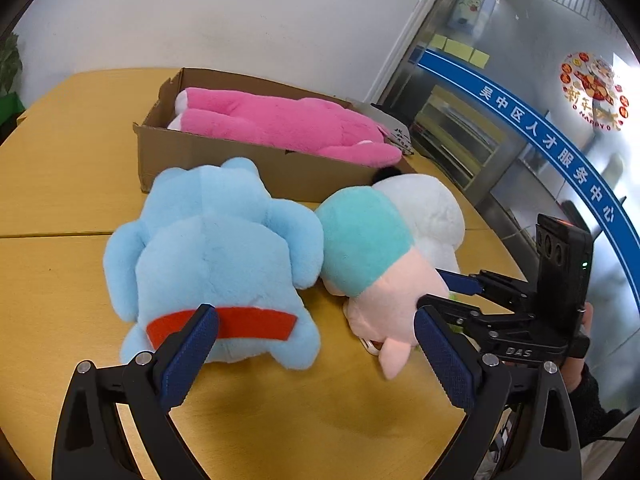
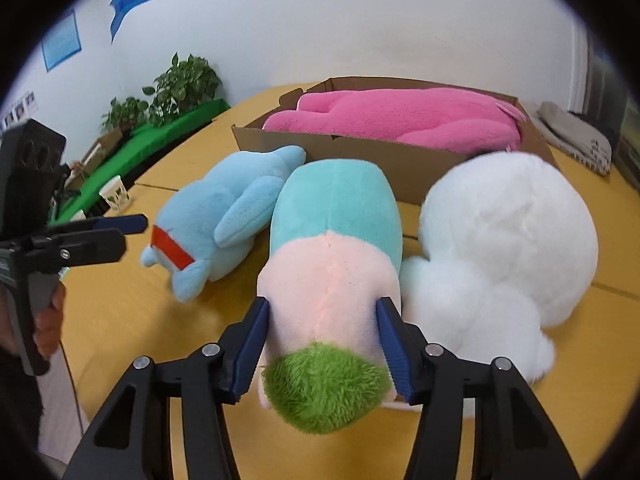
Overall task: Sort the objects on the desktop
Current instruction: 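Move both tools to the light-blue plush and close on its body, then squeeze the light-blue plush between both tools' fingers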
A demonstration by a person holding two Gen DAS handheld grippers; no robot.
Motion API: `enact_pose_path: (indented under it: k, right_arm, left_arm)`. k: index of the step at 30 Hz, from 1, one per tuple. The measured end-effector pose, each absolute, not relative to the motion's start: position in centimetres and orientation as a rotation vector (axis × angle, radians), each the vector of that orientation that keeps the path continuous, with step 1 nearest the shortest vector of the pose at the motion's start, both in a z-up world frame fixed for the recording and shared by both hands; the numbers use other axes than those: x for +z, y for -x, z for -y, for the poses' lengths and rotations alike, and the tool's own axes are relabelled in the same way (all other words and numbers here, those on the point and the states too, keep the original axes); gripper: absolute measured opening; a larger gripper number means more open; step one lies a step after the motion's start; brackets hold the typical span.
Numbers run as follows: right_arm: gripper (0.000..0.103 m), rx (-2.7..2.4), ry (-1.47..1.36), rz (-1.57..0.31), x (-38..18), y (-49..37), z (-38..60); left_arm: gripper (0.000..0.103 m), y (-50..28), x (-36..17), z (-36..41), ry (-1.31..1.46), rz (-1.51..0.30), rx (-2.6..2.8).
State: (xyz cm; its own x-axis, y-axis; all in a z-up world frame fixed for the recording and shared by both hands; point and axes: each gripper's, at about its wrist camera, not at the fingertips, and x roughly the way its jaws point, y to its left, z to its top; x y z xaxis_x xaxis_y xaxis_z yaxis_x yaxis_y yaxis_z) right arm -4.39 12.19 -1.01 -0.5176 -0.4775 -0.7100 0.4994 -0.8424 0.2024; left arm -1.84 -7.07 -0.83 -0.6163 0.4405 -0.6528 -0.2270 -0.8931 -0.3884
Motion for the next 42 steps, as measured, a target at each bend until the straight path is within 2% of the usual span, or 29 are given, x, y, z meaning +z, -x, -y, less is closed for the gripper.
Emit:
enact_pose_path:
  k: [6,10,12,17,20,23,25,26,27,28,29,30,32,35,42]
  right_arm:
    - [0.065,-2.396,-1.068,-0.07,-0.6,3.0,-12.4]
    - [0.067,-2.392,-0.966,0.031,2.7,2.4,-12.8]
    - [0.079,-2.298,-0.921,0.106,4.4,2.3,-11.5]
    - [0.079,-2.154,-1.023,0.266,3.0,5.5,-6.0]
    - [0.079,-2.229,-1.11,0.23,1.6,8.9,-3.6]
    - [0.077,-2.316,-1.168,0.044,1.0,11.4,-1.3]
    - [0.073,-2.339,-1.206,-0.072,0.3,12.6,-0.2]
    - [0.056,-2.348,-1.224,-0.131,-0.1,13.1,0.3]
    - [0.036,-2.354,-1.243,-0.198,-0.6,13.5,0.9]
    - [0.035,-2.355,-1.262,-0.281,-1.4,13.5,1.3]
    - [0.035,-2.359,-1.269,-0.355,-2.0,13.3,1.8]
    - [0.034,-2.372,-1.255,-0.413,-2.3,13.0,2.0]
    - [0.034,-2.392,-1.242,-0.464,-2.4,12.5,2.4]
    - [0.031,-2.394,-1.224,-0.476,-2.2,11.8,2.7]
    - [0.032,-2.229,-1.214,-0.29,-1.9,6.6,0.7]
  left_arm:
    - [0.1,2.7,-0.9,9.1,1.119,0.417,2.543]
    - [0.1,3.4,-1.0,11.9,1.139,0.436,2.564]
    - [0.1,4.0,-1.5,12.9,1.149,0.416,2.562]
    - [0.1,6.6,-4.1,17.3,1.172,0.561,2.5]
    - [0.1,8.1,-5.4,19.7,1.186,0.618,2.48]
    - [0.098,9.7,-6.9,21.6,1.211,0.7,2.423]
    - [0.093,10.5,-7.7,22.2,1.226,0.723,2.391]
    - [0.083,10.7,-8.0,22.4,1.23,0.731,2.382]
    - [0.065,10.8,-8.3,22.5,1.237,0.731,2.374]
    - [0.062,10.9,-8.9,22.5,1.239,0.74,2.346]
    - [0.054,11.0,-9.3,22.5,1.239,0.751,2.317]
    - [0.041,10.9,-9.7,22.4,1.227,0.776,2.278]
    - [0.032,10.6,-9.9,21.9,1.227,0.77,2.247]
    - [0.029,9.7,-9.4,21.6,1.238,0.747,2.282]
    - [0.029,3.5,-7.9,21.6,1.282,0.662,2.3]
